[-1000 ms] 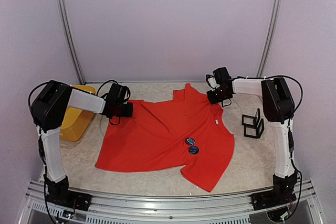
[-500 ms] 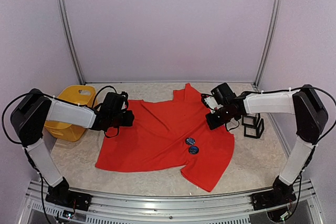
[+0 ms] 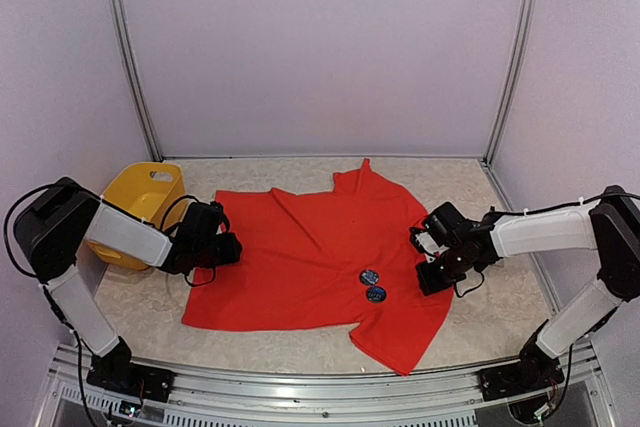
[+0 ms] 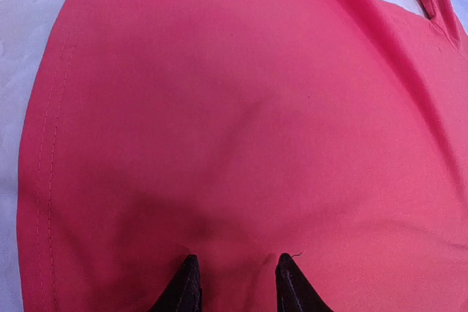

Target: Pin the brooch onto the clothing

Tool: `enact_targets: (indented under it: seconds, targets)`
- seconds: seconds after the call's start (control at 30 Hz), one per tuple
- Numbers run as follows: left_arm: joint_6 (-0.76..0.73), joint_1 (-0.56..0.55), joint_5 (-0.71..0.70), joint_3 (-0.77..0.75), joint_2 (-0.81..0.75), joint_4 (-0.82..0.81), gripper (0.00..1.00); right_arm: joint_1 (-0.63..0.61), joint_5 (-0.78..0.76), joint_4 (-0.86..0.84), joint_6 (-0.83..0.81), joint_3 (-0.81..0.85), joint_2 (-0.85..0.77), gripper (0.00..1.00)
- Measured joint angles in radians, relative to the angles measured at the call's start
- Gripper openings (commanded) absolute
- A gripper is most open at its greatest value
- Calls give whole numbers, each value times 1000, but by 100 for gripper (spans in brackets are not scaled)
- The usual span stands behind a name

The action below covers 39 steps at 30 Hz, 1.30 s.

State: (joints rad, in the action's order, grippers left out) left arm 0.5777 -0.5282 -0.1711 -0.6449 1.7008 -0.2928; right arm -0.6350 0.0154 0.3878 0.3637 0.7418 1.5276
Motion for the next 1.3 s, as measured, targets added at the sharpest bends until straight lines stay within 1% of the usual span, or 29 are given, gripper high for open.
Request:
enact_targets:
  seconds: [0.13, 0.2, 0.27, 0.37, 0.5, 0.7, 0.87, 0.97, 1.1, 1.23, 1.3]
  targets:
    - [4, 0, -20, 16, -26, 20, 33, -6, -20, 56, 3, 5, -23, 0]
    - [2, 0, -27, 16, -39, 33, 33, -28, -42, 95, 1, 32, -27, 0]
    - [-2, -7, -42, 16, -60, 49, 33, -75, -60, 124, 2, 69, -36, 0]
    - [-4, -31, -55, 15, -97, 68, 34, -189, -61, 135, 27, 102, -64, 0]
    - [-2, -66, -70, 19, -155, 76, 34, -338, -15, 132, 107, 80, -86, 0]
    - [21, -76, -71, 79, -172, 58, 34, -485, 34, 148, 268, -27, -66, 0]
    - [45, -76, -74, 143, -168, 58, 34, -583, 53, 173, 416, -74, -112, 0]
    - [60, -76, -80, 166, -171, 43, 34, -610, 68, 205, 472, -112, -166, 0]
    - [77, -81, -92, 195, -199, 35, 33, -613, 75, 280, 513, -136, -225, 0]
    - [91, -93, -110, 213, -240, 60, 34, -613, 58, 320, 508, -119, -244, 0]
    - [95, -113, -126, 215, -276, 83, 34, -597, 33, 334, 478, -85, -253, 0]
